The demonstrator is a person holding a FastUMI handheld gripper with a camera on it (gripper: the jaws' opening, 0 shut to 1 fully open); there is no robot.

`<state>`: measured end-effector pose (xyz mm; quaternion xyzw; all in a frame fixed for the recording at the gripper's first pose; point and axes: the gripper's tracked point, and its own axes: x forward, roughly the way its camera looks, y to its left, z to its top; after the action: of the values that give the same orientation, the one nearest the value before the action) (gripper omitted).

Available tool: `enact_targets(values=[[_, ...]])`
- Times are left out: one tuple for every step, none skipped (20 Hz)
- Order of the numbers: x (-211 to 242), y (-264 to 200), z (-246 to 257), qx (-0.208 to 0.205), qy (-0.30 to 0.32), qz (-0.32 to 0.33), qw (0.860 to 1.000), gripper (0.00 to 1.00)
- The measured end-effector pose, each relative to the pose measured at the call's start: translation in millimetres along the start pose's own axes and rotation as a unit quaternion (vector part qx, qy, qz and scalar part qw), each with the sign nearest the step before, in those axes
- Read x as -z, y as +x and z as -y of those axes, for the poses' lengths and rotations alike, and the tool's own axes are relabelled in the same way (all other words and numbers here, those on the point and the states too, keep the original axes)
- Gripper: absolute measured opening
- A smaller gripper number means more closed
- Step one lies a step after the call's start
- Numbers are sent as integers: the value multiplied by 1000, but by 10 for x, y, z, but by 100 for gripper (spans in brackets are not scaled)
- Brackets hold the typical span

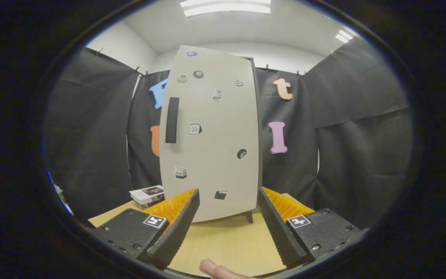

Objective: Open the shoe cabinet door, grab the shoes and put them into the shoe cabinet, then close the shoe cabinet door.

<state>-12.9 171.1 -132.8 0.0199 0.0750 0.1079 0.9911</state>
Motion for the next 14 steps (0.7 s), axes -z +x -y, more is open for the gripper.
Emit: enact_targets(values=[[-12, -4, 75, 11, 5, 5, 1000, 99], [-30, -17, 141, 21, 9, 9, 1000, 98], [-54, -21, 205, 30, 13, 13, 999, 98], [-62, -26, 251, 38, 15, 15, 999, 98], [-75, -30, 279, 42, 17, 18, 999, 98], [-91, -47, 269, 42, 20, 21, 999, 98], [-100, -59, 263, 39, 22, 22, 999, 97], [-91, -72, 238, 35, 23, 23, 999, 97], [-98, -80, 225, 32, 23, 23, 999, 97], [-103, -79, 208, 30, 20, 23, 999, 97], [-102, -80, 195, 28, 16, 21, 999, 97], [-98, -75, 177, 28, 14, 21, 999, 97], [-113, -70, 152, 25, 12, 23, 999, 97], [-120, -78, 114, 22, 10, 25, 999, 97]])
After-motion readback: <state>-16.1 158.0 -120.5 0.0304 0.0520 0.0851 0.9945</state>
